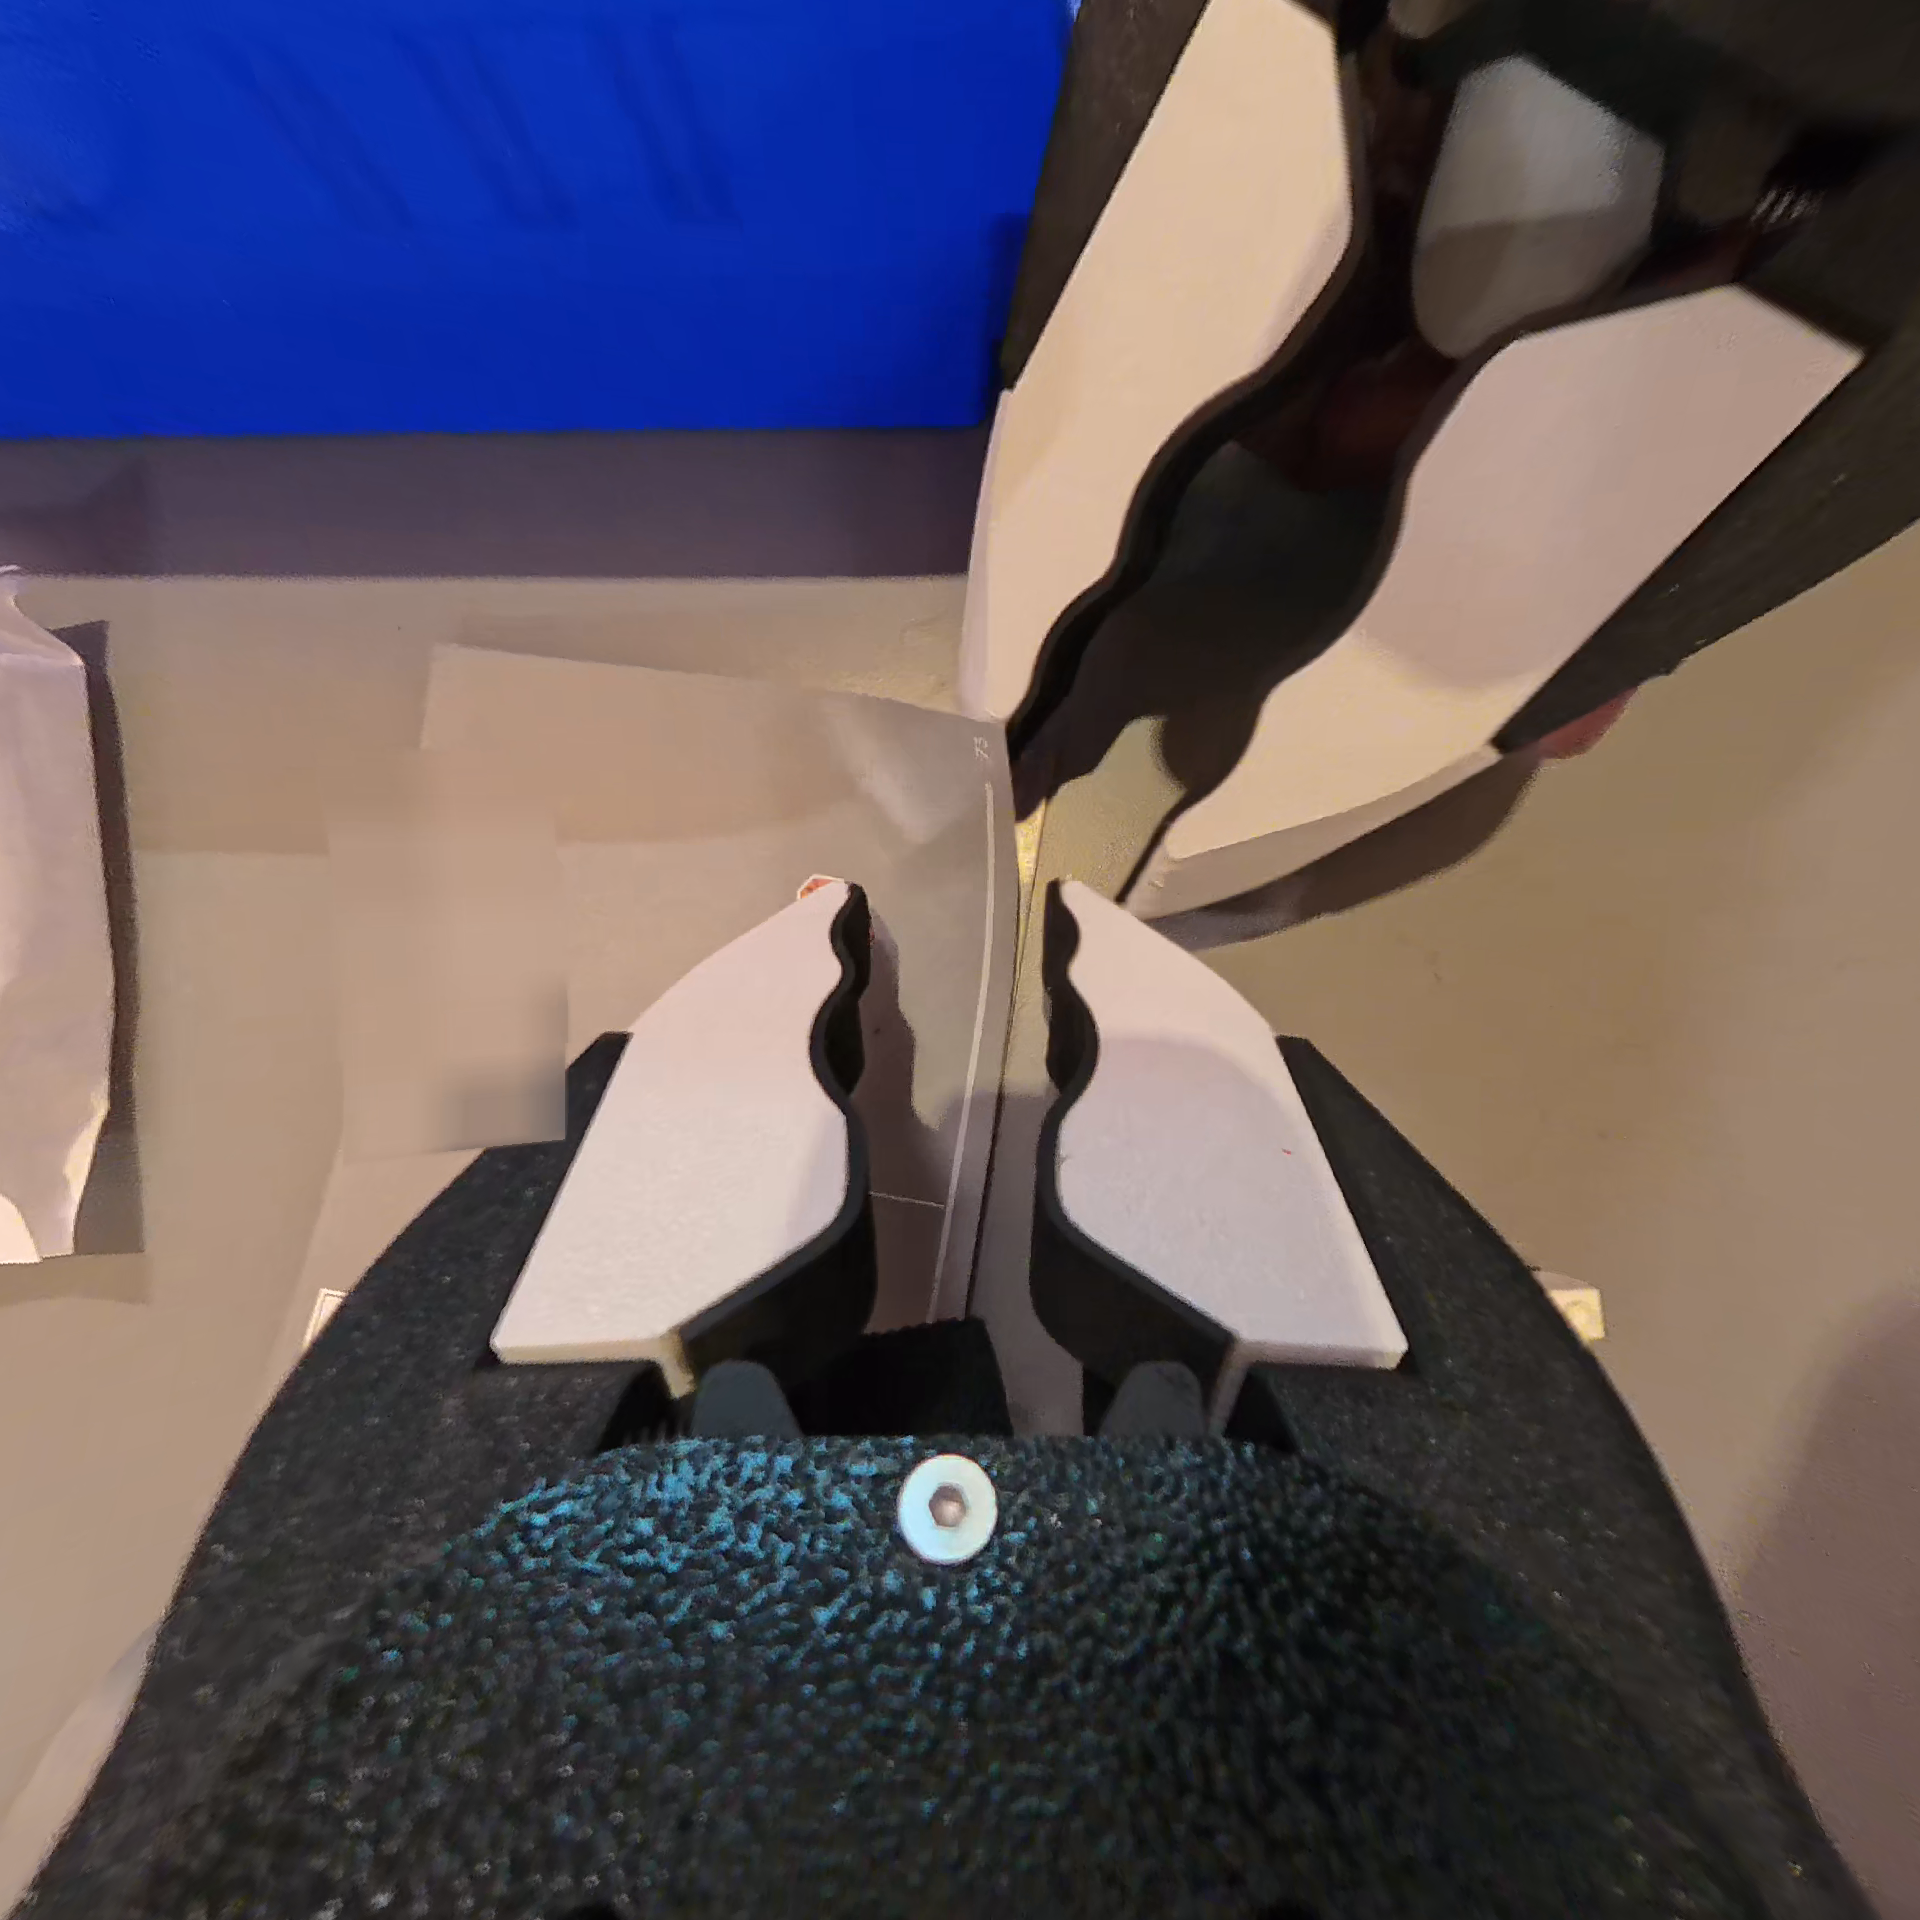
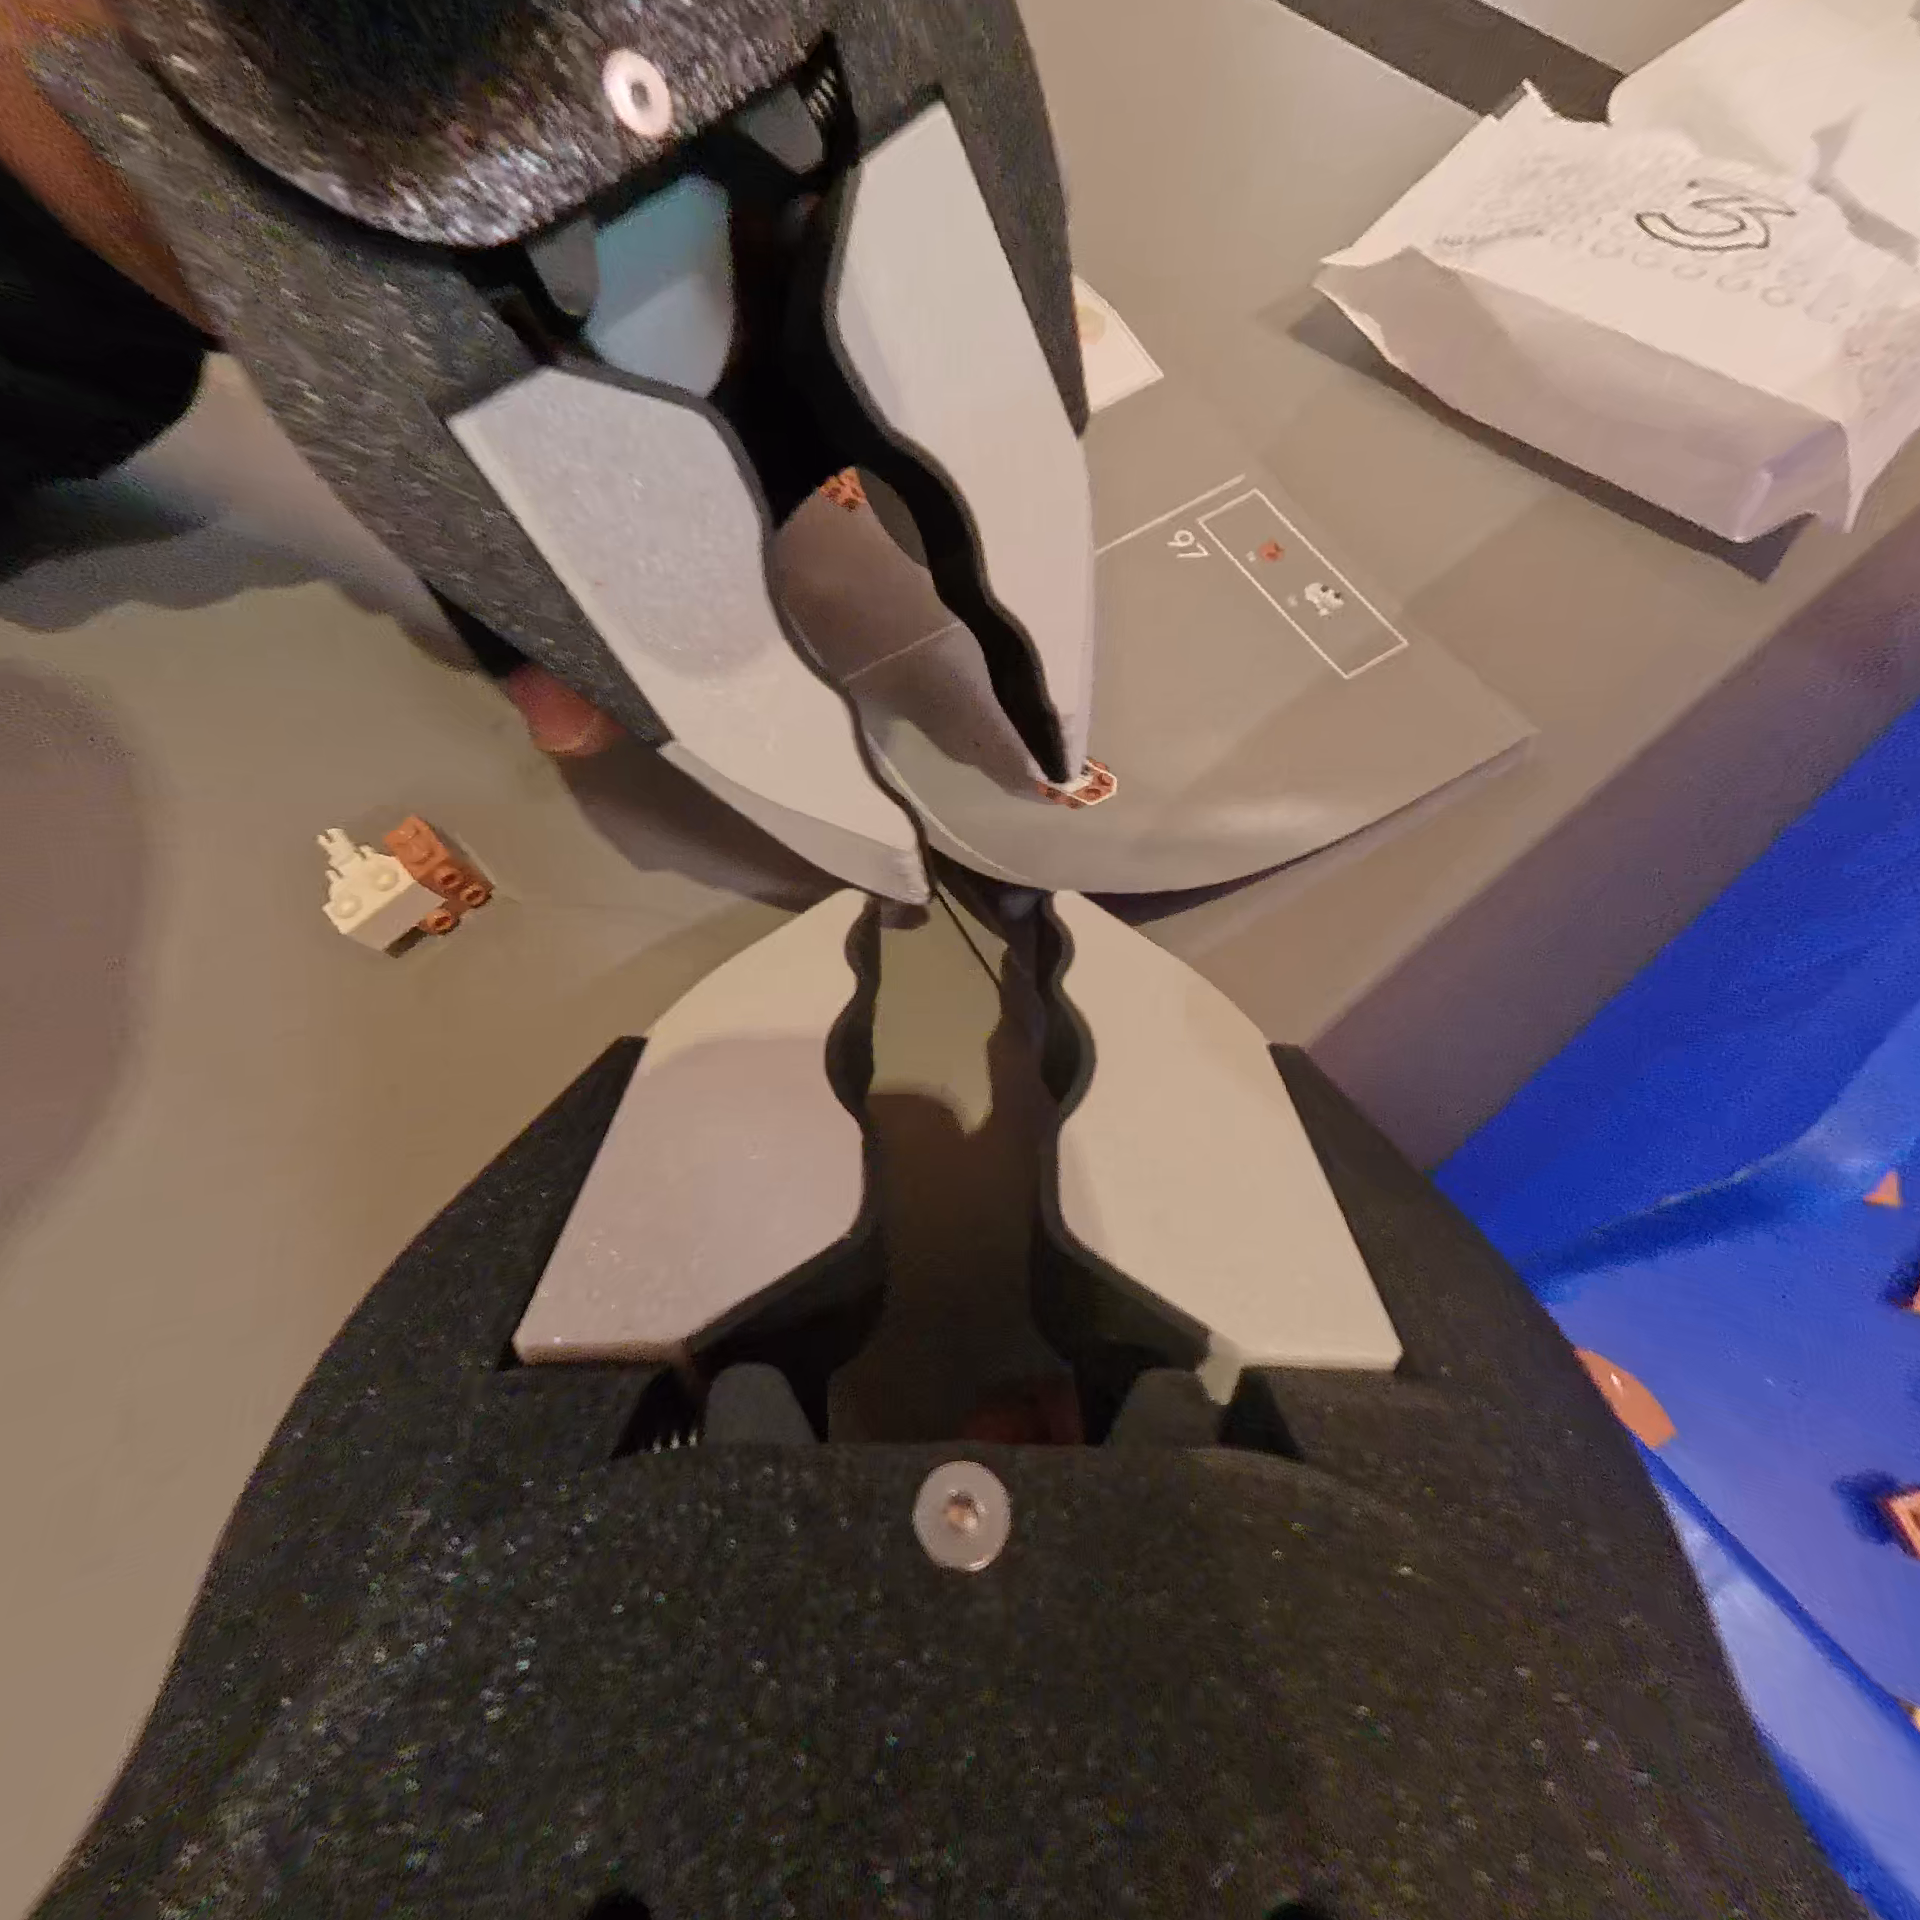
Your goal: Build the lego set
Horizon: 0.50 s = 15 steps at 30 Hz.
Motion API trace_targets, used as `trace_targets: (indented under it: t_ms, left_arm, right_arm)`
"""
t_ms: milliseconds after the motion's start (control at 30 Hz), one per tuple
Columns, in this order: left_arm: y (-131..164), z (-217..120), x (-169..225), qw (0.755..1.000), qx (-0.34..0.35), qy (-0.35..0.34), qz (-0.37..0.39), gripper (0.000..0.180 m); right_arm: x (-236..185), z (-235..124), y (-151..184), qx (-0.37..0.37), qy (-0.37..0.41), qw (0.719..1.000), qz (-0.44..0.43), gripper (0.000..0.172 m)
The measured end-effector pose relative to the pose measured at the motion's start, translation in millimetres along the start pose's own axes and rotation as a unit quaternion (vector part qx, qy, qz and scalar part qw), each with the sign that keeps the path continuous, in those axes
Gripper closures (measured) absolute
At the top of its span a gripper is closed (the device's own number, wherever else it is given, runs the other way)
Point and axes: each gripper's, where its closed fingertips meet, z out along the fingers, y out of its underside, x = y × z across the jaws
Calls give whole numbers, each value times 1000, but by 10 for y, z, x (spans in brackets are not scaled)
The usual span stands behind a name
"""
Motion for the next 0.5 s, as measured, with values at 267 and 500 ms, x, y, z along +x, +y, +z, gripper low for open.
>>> trace_targets:
  t_ms: [267,500]
  left_arm:
    - [-67,-23,-33,999,33,-26,9,175]
    - [-64,-30,-40,998,44,-34,-16,180]
  right_arm:
    - [-71,-26,-127,41,-21,999,-11,141]
    - [-31,29,-97,21,16,999,-24,142]
